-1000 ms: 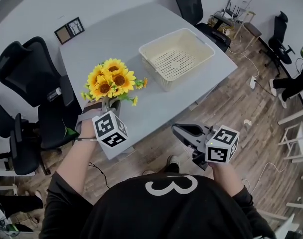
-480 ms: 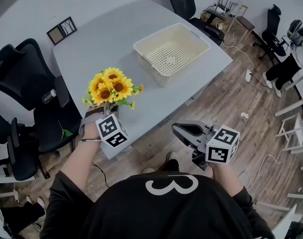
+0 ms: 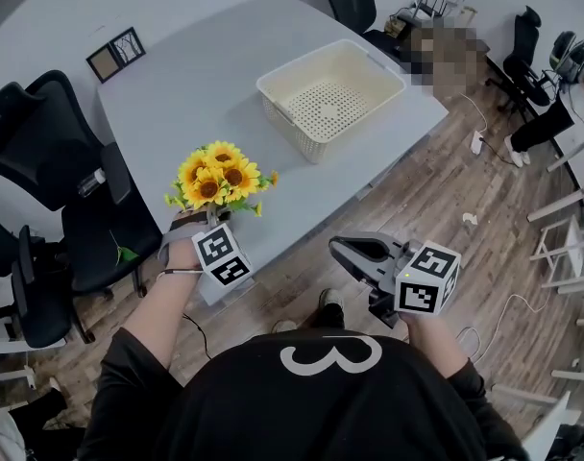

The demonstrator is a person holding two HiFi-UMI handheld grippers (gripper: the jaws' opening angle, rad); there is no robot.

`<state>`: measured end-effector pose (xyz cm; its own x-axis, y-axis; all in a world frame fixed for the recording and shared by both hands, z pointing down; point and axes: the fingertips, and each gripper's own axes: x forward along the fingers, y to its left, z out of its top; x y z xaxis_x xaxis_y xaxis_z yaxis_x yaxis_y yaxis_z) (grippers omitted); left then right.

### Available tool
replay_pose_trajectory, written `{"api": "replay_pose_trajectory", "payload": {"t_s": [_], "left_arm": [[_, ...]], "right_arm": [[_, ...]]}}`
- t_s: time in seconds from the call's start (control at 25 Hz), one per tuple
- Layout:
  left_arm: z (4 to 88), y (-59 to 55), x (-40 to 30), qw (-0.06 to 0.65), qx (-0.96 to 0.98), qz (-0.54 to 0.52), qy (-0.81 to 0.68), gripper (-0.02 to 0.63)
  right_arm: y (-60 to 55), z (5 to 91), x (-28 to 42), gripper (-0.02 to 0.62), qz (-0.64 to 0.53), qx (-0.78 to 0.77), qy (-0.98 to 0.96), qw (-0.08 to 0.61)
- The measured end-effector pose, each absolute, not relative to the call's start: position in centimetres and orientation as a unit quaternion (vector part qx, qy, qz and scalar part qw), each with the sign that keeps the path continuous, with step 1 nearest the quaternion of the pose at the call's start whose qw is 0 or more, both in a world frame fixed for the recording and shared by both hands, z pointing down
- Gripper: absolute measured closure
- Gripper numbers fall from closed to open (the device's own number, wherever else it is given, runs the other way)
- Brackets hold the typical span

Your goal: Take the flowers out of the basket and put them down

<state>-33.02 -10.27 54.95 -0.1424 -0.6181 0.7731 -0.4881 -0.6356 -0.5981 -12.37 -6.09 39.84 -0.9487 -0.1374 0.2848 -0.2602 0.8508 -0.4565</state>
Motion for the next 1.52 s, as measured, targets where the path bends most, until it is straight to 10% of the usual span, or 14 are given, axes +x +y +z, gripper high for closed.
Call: {"api": "replay_pose_trajectory", "payload": {"t_s": [1.52], "left_arm": [[56.1, -8.3, -32.1, 0.041, -0.696, -0.566, 0.441, 0.412]], "right_arm": [[-3.1, 39.5, -13.7, 0.587, 0.248, 0.109, -0.955, 0.124]]}}
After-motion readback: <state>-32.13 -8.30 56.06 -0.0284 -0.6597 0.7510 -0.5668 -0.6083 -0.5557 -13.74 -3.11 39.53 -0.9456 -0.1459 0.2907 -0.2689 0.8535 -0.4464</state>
